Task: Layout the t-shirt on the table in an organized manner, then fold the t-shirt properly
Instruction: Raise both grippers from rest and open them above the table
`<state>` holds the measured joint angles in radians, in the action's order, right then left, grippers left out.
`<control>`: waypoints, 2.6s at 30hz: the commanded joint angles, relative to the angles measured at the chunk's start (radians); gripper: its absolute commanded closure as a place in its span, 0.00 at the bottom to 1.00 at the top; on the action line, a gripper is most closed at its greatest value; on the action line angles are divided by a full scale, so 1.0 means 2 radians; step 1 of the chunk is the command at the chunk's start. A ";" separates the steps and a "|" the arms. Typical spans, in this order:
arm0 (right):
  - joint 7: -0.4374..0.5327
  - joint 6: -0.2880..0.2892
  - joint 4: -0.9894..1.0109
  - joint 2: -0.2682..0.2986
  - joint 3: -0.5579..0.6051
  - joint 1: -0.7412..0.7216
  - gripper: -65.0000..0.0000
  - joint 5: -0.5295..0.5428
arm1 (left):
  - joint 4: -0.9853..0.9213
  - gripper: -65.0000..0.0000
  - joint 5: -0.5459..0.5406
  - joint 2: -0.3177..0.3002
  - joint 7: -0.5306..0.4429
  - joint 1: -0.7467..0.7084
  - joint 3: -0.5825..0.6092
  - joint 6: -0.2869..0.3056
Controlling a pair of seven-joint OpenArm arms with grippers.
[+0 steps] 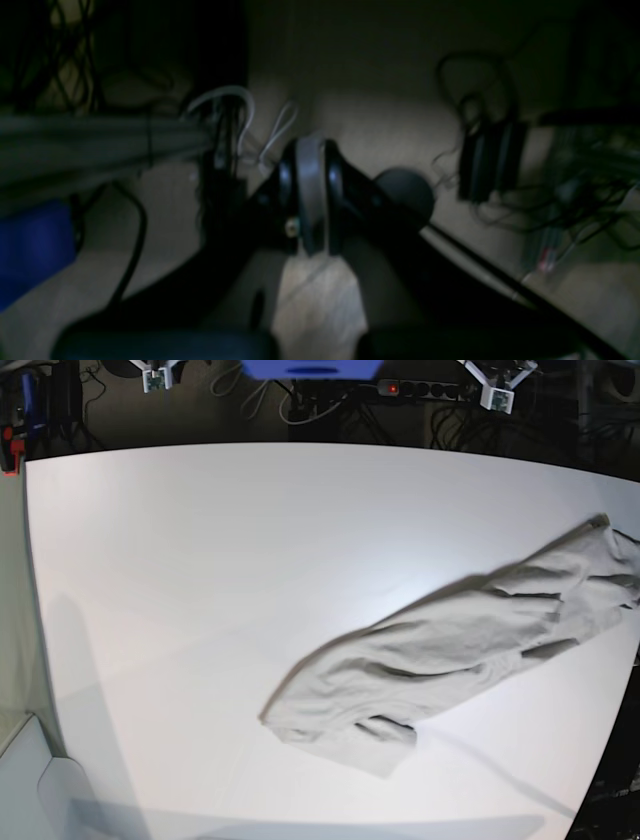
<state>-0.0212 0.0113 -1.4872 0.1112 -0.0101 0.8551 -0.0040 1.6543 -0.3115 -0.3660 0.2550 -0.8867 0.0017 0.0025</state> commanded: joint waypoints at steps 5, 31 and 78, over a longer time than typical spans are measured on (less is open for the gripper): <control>0.006 0.000 -0.063 0.002 0.000 0.048 0.99 0.001 | 0.046 1.00 0.000 -0.001 -0.008 -0.033 -0.020 -0.003; -0.026 0.000 -0.273 -0.002 -0.031 0.079 0.99 0.001 | 0.181 0.99 -0.004 0.052 -0.008 -0.051 -0.180 0.001; -0.133 0.041 -0.271 -0.023 -0.032 -0.064 0.77 0.001 | 0.181 0.42 -0.067 0.081 0.187 0.128 -0.302 0.002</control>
<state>-0.3092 0.0895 -2.0121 0.0593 -0.0704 0.7246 -0.0036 2.0018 -0.4442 -0.1951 0.6487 -0.6228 -0.5949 0.0051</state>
